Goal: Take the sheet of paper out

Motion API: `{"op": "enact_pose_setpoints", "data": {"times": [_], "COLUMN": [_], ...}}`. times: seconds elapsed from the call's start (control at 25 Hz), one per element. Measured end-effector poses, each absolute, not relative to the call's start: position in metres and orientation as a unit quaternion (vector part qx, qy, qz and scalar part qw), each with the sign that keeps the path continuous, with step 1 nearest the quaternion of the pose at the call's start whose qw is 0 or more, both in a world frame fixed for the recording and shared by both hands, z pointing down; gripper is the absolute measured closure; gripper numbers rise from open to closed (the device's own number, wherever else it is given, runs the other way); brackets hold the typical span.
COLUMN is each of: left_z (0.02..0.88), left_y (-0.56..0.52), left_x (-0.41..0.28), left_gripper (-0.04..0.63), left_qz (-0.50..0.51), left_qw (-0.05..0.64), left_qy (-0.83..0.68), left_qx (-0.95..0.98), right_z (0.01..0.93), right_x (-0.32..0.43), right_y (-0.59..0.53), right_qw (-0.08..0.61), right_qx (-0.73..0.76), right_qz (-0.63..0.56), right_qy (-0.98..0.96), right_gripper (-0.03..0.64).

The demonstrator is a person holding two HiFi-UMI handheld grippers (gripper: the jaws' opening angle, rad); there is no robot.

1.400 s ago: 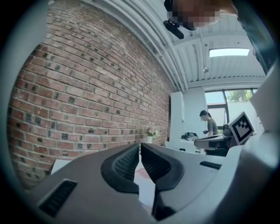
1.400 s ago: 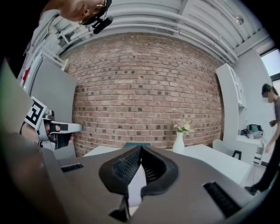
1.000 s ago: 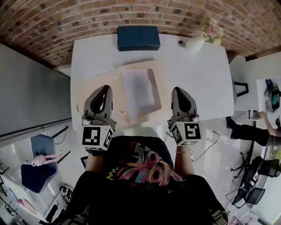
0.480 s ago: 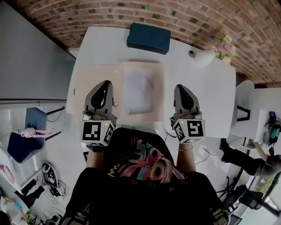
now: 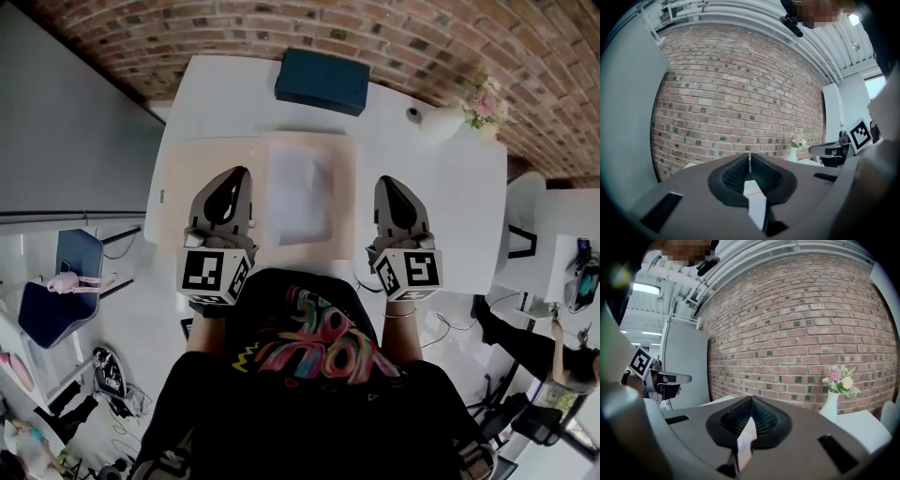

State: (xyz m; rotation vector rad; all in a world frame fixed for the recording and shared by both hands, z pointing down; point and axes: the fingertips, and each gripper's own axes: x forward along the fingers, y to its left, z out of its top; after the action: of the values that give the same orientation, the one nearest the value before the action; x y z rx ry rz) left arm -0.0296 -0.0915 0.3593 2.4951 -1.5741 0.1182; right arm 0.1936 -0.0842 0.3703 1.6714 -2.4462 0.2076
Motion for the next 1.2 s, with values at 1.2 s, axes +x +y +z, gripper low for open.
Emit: {"op": "enact_pose_setpoints", "data": {"times": [1.2], "left_z": [0.416], "left_y": [-0.117], "left_x": [-0.017], "left_gripper": [0.44], "left_qz": [0.025], "left_qw": [0.187], "left_qy": [-0.474], "left_qx": [0.86], "right_z": [0.4], "right_x": [0.174], "right_y": [-0.106], "right_qw": [0.118], "right_qx": [0.541], "right_qz": [0.088], "right_qy": [-0.828], "right_gripper": [0.598]}}
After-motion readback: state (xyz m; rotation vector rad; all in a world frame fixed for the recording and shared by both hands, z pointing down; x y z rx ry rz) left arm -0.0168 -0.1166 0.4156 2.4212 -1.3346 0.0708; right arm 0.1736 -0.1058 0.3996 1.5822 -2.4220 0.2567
